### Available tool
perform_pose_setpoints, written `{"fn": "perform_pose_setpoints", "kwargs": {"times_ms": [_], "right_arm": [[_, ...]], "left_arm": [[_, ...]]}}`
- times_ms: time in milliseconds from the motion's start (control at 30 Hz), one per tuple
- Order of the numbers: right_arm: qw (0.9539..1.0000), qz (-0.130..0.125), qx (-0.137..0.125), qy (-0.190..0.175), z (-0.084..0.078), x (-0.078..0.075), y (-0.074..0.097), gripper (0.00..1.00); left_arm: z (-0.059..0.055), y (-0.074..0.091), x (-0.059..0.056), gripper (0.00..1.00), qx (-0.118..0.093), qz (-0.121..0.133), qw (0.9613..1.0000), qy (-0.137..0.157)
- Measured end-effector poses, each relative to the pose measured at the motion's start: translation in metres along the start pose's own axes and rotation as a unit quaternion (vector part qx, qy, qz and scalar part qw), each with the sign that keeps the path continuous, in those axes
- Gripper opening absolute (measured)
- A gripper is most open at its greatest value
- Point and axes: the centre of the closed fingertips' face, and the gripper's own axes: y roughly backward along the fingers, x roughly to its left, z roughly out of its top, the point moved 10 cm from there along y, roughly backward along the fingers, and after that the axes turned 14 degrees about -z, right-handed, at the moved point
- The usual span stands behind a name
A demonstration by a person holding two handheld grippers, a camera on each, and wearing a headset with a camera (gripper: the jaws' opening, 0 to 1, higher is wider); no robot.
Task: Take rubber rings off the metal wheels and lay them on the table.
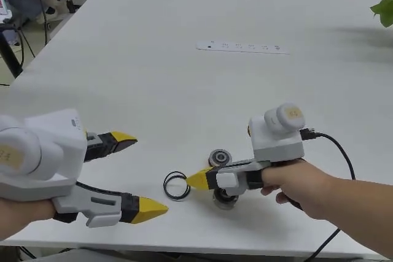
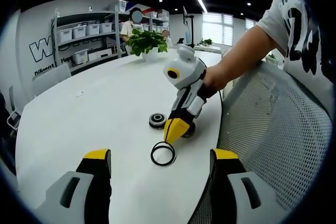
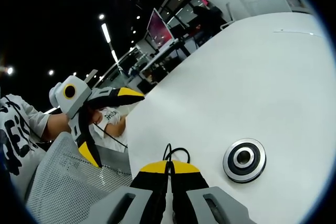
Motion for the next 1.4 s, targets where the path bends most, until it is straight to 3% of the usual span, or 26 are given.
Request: {"fn": "perform_pose_setpoints", "kwargs": {"times_ms": [467, 1400], "right_arm": [[0.9999, 0.006, -0.003, -0.011, 0.0003, -0.0016, 0.0006, 0.00], [0.9998, -0.019, -0.002, -0.002, -0.0006, -0.0070, -0.0013, 0.00]], "left_arm": [[-0.0001, -0.0005, 0.0006, 0.76, 0.001, -0.001, 1.0000, 0.001], [-0.0012, -0.0005, 0.0037, 0.76, 0.006, -0.001, 1.0000, 0.003]]}}
